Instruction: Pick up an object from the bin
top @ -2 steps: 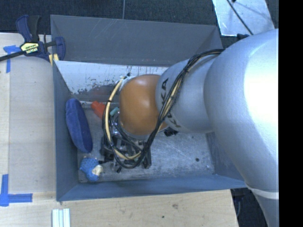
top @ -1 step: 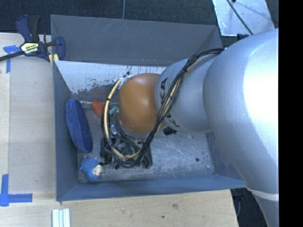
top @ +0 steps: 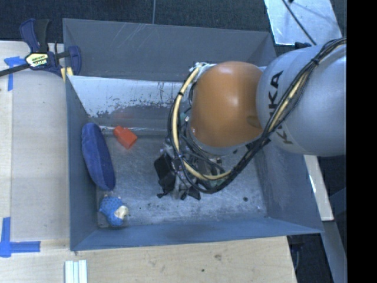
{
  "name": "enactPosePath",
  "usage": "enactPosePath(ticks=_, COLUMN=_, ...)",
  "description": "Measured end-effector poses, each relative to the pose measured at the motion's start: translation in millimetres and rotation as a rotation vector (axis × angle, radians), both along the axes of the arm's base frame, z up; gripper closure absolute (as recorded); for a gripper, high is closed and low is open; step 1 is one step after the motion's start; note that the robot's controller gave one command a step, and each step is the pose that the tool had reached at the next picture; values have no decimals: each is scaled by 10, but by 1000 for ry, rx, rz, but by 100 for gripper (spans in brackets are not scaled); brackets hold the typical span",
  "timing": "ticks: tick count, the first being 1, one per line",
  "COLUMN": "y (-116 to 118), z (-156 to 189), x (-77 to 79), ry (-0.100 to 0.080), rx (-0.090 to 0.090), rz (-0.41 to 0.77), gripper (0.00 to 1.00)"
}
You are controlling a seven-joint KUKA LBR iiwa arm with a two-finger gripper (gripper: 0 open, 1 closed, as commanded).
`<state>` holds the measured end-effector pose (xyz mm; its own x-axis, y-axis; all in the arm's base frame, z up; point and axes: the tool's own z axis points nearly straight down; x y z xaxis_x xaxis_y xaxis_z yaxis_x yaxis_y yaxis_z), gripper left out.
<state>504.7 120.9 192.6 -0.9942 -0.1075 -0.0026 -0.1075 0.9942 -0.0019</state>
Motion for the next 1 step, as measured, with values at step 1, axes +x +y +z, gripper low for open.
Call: enactPosePath(ticks=1, y=181, z=709, x=-134, ry=2, rx=2, rz=572, gripper=100)
